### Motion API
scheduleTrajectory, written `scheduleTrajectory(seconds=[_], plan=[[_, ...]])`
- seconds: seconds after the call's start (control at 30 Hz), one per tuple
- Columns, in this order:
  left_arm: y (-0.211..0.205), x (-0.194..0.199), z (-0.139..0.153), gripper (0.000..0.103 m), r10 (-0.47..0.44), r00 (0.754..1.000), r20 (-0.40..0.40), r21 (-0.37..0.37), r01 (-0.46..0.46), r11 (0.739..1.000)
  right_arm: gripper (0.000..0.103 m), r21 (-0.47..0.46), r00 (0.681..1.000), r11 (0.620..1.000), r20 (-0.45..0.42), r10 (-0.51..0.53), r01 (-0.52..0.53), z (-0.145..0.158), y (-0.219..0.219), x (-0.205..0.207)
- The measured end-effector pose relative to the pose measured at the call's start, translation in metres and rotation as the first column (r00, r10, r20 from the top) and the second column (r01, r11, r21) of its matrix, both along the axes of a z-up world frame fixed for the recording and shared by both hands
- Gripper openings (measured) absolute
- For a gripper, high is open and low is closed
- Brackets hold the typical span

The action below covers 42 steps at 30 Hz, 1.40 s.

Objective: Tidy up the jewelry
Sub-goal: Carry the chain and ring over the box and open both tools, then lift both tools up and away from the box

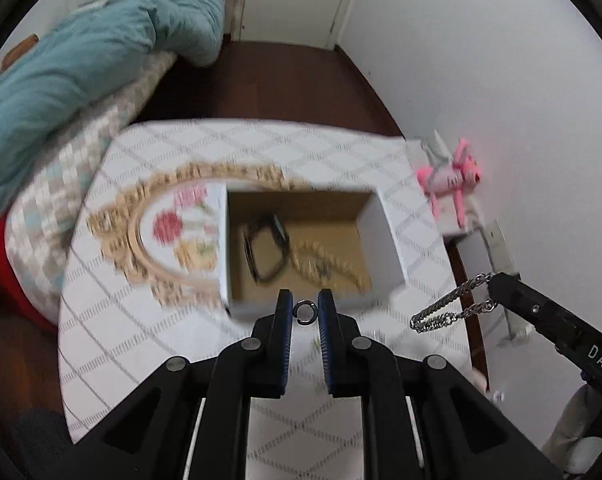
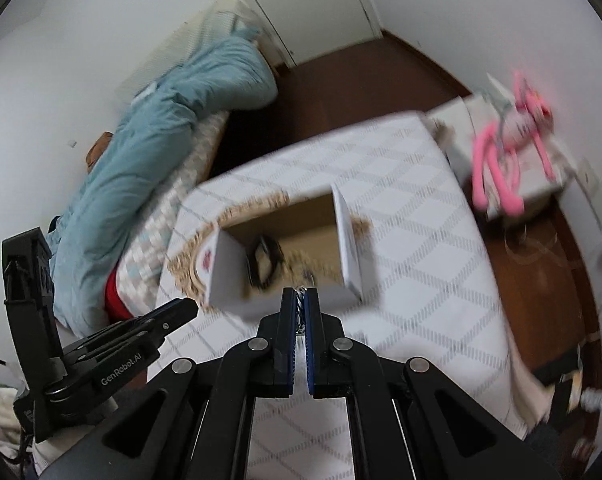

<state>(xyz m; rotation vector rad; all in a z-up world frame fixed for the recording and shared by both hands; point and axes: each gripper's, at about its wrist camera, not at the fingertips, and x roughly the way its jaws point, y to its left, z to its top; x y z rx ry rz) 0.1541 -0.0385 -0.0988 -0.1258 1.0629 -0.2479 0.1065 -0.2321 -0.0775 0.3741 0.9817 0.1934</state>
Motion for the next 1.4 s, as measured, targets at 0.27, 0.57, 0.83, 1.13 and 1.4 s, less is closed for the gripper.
scheduleTrajectory(seconds=[0.27, 0.57, 0.83, 1.13, 1.4], plan=[[0.0, 0.069, -0.011, 0.011, 0.0, 0.998, -0.064, 0.044, 0.002, 0.999, 0.004, -0.046, 0.999, 0.998, -0.036, 0.041, -0.042, 0.003, 0.019, 0.082], [0.002, 0.101, -0.026, 0.039, 0.06, 0.992, -0.113, 0.112, -0.048, 0.993, 0.005, -0.136, 0.977, 0.984, -0.195, 0.084, -0.112, -0.046, 0.038, 0.138], [0.017, 0.096, -0.034, 0.078, 0.137, 0.988, -0.075, 0.21, -0.119, 0.971, 0.047, -0.22, 0.975, 0.967, -0.208, 0.08, -0.126, -0.06, 0.033, 0.134], [0.023, 0.072, -0.057, 0.103, 0.163, 0.985, -0.053, 0.272, -0.143, 0.952, 0.1, -0.427, 0.978, 0.894, -0.2, 0.051, -0.134, -0.071, 0.039, 0.107], [0.024, 0.053, -0.062, 0.103, 0.166, 0.985, -0.039, 0.285, -0.148, 0.947, 0.101, -0.43, 0.981, 0.895, -0.191, 0.034, -0.115, -0.077, 0.038, 0.09]])
